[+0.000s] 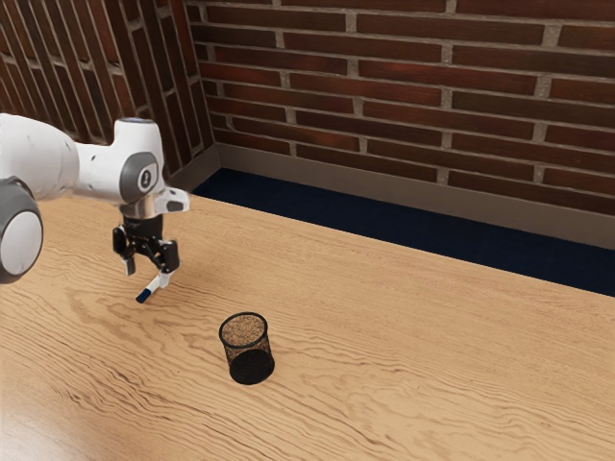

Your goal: Put the marker into the pen holder.

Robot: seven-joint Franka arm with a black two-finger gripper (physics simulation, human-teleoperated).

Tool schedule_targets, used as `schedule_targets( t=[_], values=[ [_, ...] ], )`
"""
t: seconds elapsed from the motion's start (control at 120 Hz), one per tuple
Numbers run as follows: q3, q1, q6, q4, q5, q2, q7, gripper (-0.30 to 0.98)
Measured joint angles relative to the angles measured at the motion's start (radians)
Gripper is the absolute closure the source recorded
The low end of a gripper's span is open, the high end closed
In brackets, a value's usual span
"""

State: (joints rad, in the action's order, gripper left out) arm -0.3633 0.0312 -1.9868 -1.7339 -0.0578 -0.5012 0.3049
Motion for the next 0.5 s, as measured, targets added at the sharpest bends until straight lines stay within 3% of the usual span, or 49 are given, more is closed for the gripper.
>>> schedule_targets(
  t=[0.5],
  values=[
    [-0.002,-0.032,-0.216,-0.077,-0.048,-0.031,0.102,0.02]
  ],
)
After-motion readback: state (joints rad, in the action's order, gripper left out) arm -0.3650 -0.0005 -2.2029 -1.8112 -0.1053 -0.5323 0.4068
